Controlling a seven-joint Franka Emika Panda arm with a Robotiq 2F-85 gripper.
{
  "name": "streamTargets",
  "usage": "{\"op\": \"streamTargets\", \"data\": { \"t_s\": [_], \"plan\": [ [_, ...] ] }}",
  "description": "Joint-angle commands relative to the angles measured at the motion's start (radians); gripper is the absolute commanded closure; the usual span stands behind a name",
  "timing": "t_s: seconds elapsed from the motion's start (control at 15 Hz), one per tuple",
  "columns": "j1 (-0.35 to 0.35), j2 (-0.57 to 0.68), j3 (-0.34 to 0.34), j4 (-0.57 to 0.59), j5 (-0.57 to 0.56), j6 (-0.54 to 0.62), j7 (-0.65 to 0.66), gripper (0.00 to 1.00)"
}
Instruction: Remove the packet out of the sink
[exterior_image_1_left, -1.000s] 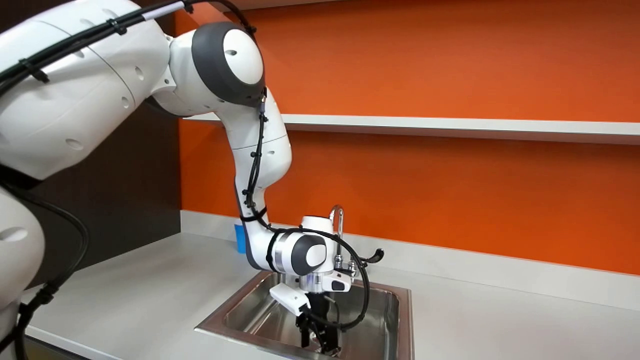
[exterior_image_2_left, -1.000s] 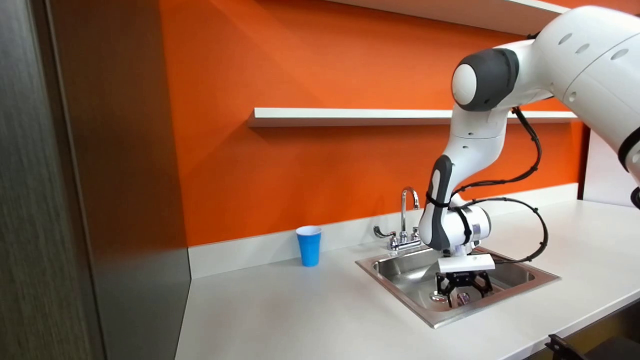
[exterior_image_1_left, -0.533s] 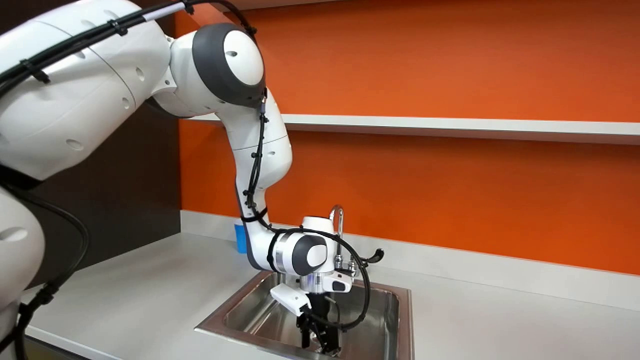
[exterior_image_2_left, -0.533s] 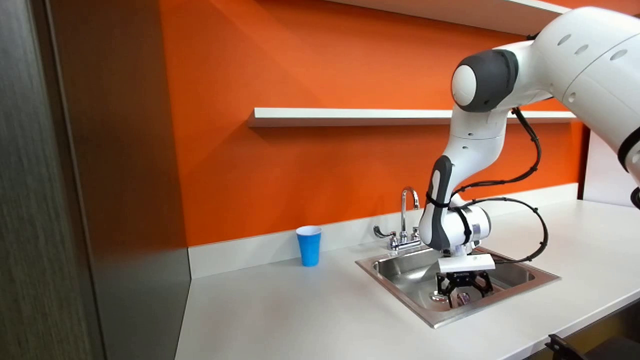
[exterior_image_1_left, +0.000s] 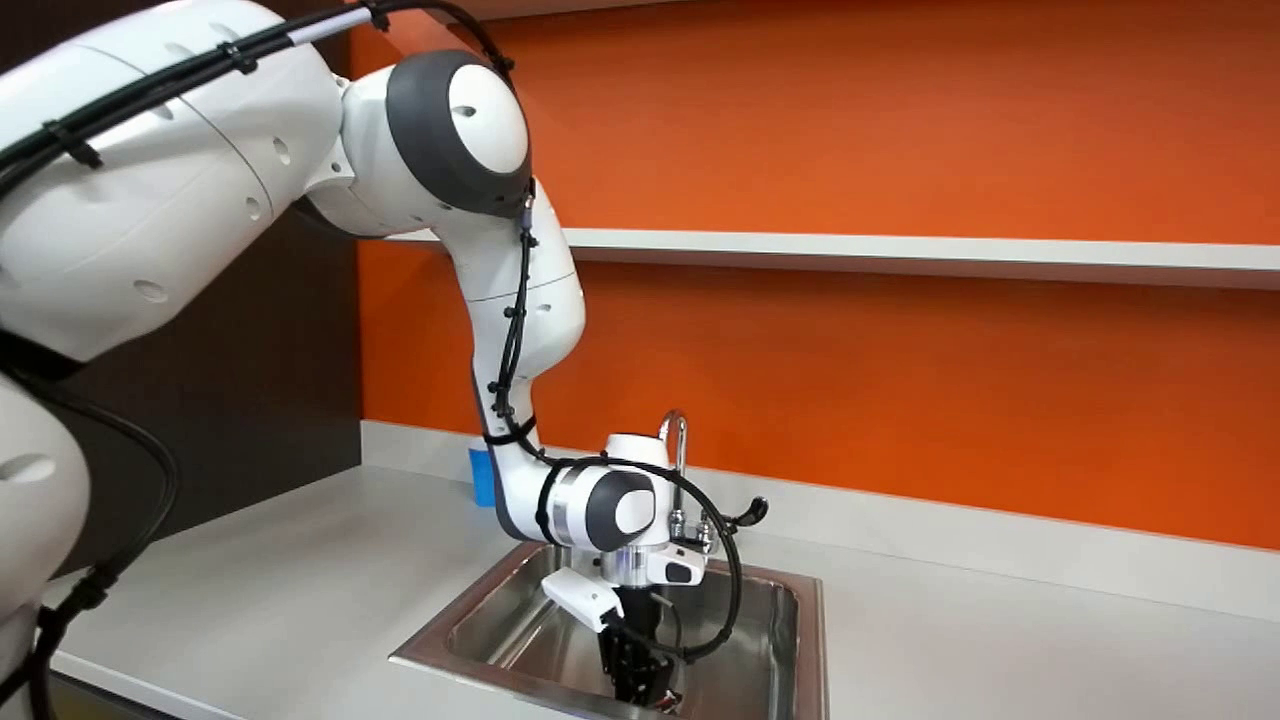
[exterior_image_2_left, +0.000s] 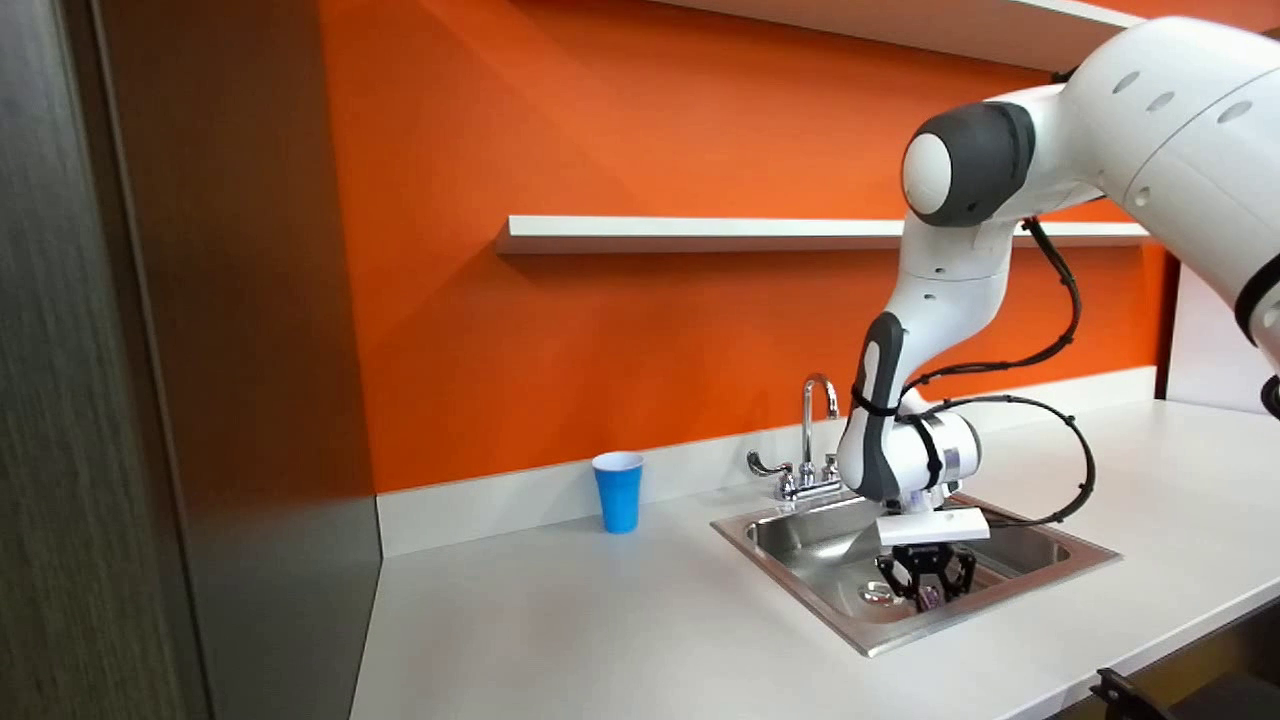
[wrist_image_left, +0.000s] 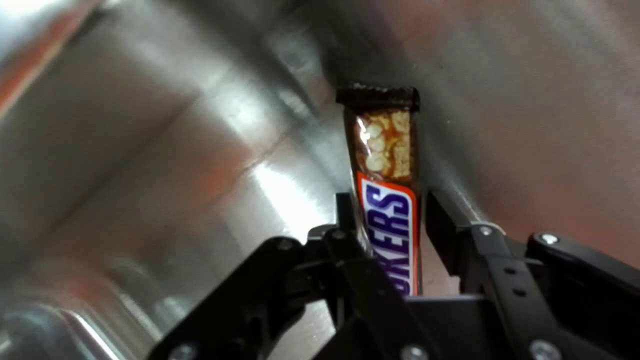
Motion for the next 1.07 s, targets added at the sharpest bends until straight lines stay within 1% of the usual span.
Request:
{"op": "streamTargets", "data": {
  "t_s": [0.0, 0.07, 0.13, 0.2, 0.4, 0.67, 1.0],
  "plan": [
    [0.018, 0.02, -0.014, 0.034, 0.013, -0.043, 0.007, 0.89],
    [0.018, 0.023, -0.013, 0.037, 0.013, -0.046, 0.006, 0.98],
    [0.018, 0.025, -0.014, 0.041, 0.013, -0.052, 0.007, 0.99],
    [0.018, 0.026, -0.014, 0.045, 0.013, -0.058, 0.007, 0.96],
    [0.02, 0.019, -0.013, 0.044, 0.009, -0.067, 0.004, 0.95],
    [0.047, -0.033, -0.023, 0.024, -0.012, -0.106, -0.001, 0.95],
    [0.13, -0.12, -0.061, -0.017, -0.061, -0.135, 0.023, 0.96]
  ]
}}
